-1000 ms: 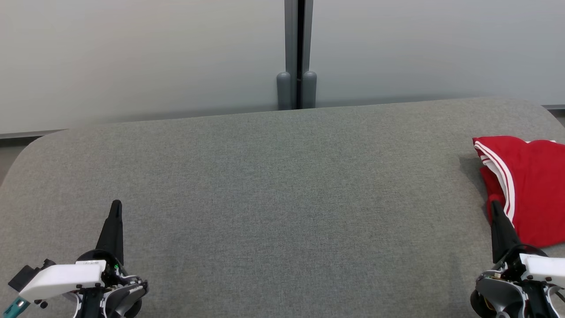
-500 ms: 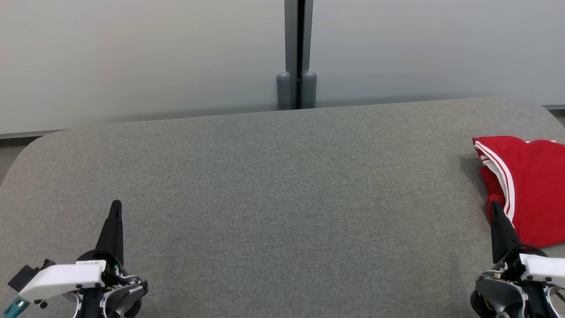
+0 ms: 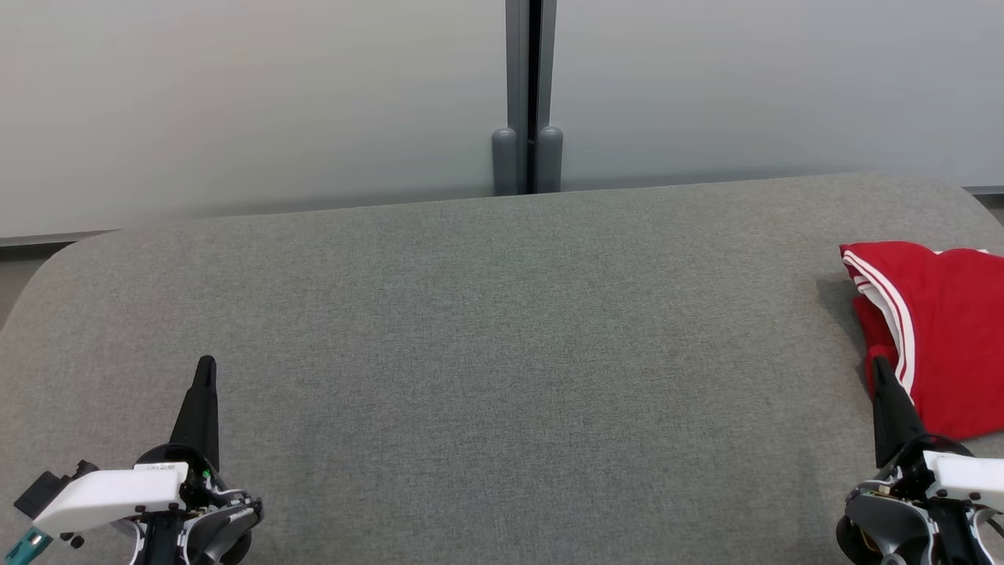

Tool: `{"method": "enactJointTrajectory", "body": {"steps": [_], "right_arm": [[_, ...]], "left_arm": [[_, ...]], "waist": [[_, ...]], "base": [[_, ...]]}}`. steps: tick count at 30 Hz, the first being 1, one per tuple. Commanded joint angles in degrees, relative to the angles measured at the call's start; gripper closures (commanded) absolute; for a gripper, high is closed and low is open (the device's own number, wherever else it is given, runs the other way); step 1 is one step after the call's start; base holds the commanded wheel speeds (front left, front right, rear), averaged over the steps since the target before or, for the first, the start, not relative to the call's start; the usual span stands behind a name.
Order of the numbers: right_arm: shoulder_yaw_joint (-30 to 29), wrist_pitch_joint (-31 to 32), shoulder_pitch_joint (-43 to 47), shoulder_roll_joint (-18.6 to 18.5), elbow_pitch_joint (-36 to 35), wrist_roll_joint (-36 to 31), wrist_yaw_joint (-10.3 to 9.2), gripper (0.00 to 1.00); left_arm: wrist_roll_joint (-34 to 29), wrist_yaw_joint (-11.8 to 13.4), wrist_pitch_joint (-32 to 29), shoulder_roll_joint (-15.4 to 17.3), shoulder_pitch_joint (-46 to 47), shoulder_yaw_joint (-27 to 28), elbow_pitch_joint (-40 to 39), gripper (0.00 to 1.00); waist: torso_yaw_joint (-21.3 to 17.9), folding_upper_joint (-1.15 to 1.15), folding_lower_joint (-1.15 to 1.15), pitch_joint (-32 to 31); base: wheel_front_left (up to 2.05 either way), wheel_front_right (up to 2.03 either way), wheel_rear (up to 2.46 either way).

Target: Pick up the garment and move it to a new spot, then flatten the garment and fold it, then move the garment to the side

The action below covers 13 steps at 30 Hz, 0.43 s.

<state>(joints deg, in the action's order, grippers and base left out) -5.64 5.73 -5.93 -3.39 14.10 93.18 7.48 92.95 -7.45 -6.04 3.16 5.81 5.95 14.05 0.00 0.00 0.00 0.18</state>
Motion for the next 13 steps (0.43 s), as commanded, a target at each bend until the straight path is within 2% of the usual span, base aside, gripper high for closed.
{"method": "enactJointTrajectory", "body": {"steps": [1, 13], "right_arm": [[-0.19, 0.26, -0.59, -0.11, 0.10, -0.22, 0.02, 1.00], [-0.31, 0.38, -0.61, -0.03, 0.11, -0.34, 0.02, 1.00]], "left_arm": [[-0.12, -0.29, -0.19, 0.17, 0.79, 0.26, 0.08, 1.00], [-0.22, -0.29, -0.29, 0.09, 0.80, 0.36, 0.08, 1.00]], "waist": [[0.00, 0.00, 0.00, 0.00], [0.00, 0.00, 0.00, 0.00]], "base": [[0.00, 0.00, 0.00], [0.00, 0.00, 0.00]]}}
